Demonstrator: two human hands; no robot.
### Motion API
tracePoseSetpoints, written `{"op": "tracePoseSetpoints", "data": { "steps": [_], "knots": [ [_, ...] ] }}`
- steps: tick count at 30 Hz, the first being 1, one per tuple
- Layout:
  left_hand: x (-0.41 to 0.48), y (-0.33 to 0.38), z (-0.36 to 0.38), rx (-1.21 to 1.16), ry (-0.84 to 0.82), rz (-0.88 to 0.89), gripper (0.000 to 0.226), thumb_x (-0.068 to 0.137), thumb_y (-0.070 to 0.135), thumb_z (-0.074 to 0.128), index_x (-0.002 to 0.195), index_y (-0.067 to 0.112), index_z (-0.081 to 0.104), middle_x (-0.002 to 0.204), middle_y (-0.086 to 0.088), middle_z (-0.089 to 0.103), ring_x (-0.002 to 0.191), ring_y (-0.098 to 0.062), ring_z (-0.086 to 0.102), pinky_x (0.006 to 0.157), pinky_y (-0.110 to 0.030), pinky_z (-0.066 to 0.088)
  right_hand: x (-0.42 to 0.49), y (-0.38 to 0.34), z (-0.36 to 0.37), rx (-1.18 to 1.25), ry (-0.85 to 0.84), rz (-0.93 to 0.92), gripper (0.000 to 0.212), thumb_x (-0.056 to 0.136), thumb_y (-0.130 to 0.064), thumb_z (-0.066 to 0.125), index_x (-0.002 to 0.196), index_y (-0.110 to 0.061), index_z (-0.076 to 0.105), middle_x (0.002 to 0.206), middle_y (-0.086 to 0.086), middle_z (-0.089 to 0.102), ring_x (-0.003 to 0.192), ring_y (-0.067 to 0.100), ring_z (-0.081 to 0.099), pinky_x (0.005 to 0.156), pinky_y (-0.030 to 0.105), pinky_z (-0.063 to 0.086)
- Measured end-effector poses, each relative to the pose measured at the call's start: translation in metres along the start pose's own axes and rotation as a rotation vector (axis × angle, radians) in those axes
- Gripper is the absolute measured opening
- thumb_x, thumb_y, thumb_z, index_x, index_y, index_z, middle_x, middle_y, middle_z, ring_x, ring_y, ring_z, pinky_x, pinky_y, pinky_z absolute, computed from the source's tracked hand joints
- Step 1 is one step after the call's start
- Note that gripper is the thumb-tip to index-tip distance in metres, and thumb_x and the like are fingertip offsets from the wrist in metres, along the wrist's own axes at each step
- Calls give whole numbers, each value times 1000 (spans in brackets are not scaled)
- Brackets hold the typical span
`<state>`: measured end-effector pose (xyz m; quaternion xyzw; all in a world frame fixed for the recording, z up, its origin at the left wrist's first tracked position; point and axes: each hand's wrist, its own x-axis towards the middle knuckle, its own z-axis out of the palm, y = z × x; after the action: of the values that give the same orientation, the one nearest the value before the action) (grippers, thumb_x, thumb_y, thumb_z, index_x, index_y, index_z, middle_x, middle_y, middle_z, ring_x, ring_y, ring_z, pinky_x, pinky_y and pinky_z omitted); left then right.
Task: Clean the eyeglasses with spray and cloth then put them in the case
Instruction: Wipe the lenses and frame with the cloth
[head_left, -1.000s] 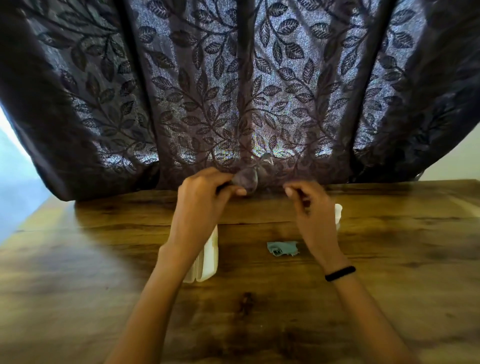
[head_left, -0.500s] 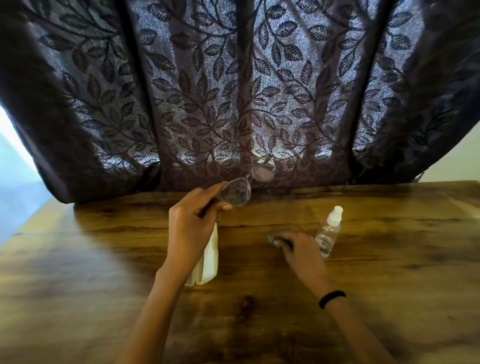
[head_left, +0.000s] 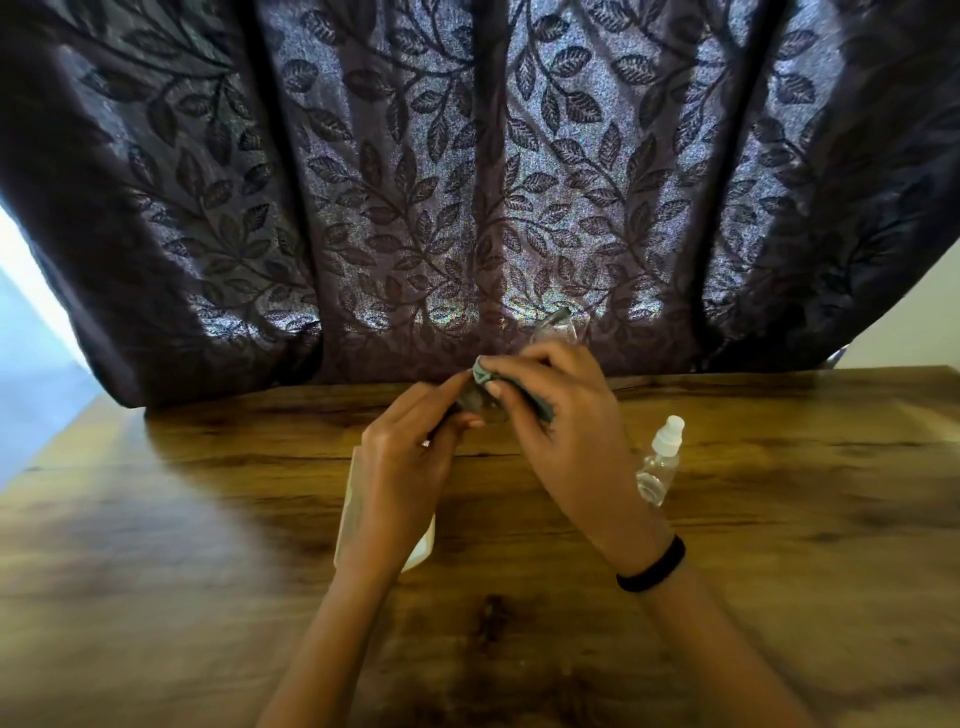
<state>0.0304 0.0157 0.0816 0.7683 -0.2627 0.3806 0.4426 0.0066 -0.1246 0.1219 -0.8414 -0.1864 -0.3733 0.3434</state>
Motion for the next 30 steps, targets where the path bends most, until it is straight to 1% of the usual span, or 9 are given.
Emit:
{"op": "tracePoseSetpoints", "data": {
  "steps": [2,4,10,13,18,21,24,26,30],
  "knots": [
    [-1,-1,0,-9,33,0,32,82,14,60,113,18,60,76,9,55,64,-6,52,56,-21,44,-6,-4,4,4,-17,-56,22,86,-12,59,106,-11,67,92,7,61,88,20,55,75,24,45],
    [-1,-3,-1,1,51,12,38,80,4,64,115,18,60,77,7,57,65,-6,52,58,-17,44,-10,-5,6,-10,-45,-104,23,85,-8,60,106,-12,67,92,7,61,87,20,54,72,23,45],
    [1,0,0,0,85,34,39,76,-2,65,112,11,57,82,5,58,76,13,54,68,-4,42,-5,10,-3,-54,27,-28,22,83,-5,62,103,-11,69,90,8,61,86,24,54,71,23,42],
    [1,2,1,-3,95,34,42,75,-8,66,112,11,58,82,5,59,76,11,54,67,-5,43,1,14,-4,-14,65,26,21,84,-7,63,103,-10,69,89,9,59,86,24,54,73,22,42],
    [3,8,1,-4,90,12,31,83,14,58,113,18,60,77,7,58,64,-9,53,54,-30,46,-8,-1,5,49,11,-119,23,85,-6,58,105,-11,68,92,8,60,87,23,54,74,26,46],
    [3,11,-1,4,79,30,30,83,15,58,112,14,58,77,0,62,66,-7,54,55,-26,47,-6,3,2,-5,23,-104,25,83,-2,61,105,-12,68,93,8,61,88,25,55,73,28,46],
    [4,11,0,21,79,33,30,82,11,60,112,9,58,78,4,59,69,1,52,61,-11,45,0,11,-3,-36,83,-11,24,82,0,63,103,-10,68,91,10,61,88,26,55,73,26,44],
    [3,10,2,14,83,33,31,80,5,63,111,7,59,79,4,59,70,4,51,64,-5,42,-1,9,-2,-30,76,-14,24,82,1,62,102,-9,68,91,10,61,87,25,54,73,26,43],
    [2,10,2,-18,102,0,31,82,12,58,113,13,56,78,4,58,66,-2,51,59,-12,43,-10,-1,5,-30,-1,-136,28,82,1,57,105,-12,66,93,8,60,89,19,50,74,18,40]
  ]
}}
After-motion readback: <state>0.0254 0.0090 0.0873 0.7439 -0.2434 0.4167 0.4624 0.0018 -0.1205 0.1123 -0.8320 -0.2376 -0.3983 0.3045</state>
